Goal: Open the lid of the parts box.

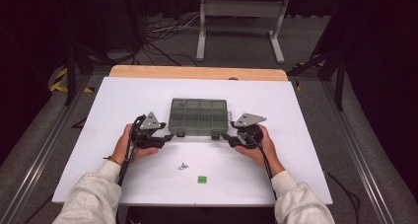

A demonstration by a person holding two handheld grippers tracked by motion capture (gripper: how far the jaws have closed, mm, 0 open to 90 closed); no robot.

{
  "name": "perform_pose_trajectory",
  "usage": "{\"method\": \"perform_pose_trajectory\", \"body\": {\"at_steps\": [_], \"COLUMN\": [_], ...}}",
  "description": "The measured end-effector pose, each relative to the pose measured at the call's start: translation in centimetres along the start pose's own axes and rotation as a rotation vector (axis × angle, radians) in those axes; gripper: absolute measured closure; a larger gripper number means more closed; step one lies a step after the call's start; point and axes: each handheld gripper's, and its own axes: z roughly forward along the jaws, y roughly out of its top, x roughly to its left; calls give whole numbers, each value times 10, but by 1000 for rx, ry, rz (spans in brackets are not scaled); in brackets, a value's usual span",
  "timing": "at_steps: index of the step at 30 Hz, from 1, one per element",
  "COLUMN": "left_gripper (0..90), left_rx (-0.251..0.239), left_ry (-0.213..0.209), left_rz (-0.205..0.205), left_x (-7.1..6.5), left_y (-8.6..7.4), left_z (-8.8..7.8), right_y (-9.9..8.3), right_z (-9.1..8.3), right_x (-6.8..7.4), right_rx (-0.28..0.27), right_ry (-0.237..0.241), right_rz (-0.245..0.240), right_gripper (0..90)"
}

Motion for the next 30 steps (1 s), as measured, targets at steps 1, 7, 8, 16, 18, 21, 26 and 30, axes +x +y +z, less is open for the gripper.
{"method": "perform_pose_trajectory", "body": {"at_steps": [1,7,8,16,18,21,26,30], "left_gripper": [467,550,550,578,557,562,601,627], "left_rx": [-2,1,0,-4,4,-2,-27,-46], "left_ry": [1,-19,-22,-6,-8,-2,6,21], "left_rz": [-1,-4,-7,-13,-27,-28,-34,-32], "left_x": [0,0,0,1,1,1,3,3], "left_y": [0,0,0,0,-1,-1,-1,-1], "left_z": [1,3,3,4,6,5,0,-5], "right_y": [0,-3,-3,-3,-3,-3,-2,-1], "right_z": [2,4,4,2,2,2,-2,-7], "right_x": [0,-1,-1,0,0,0,0,0], "right_rx": [6,14,14,0,0,0,-13,-18], "right_ry": [9,21,21,10,8,8,4,-3], "right_rz": [0,29,29,33,33,33,27,21], "right_gripper": [459,524,524,578,578,587,637,706]}}
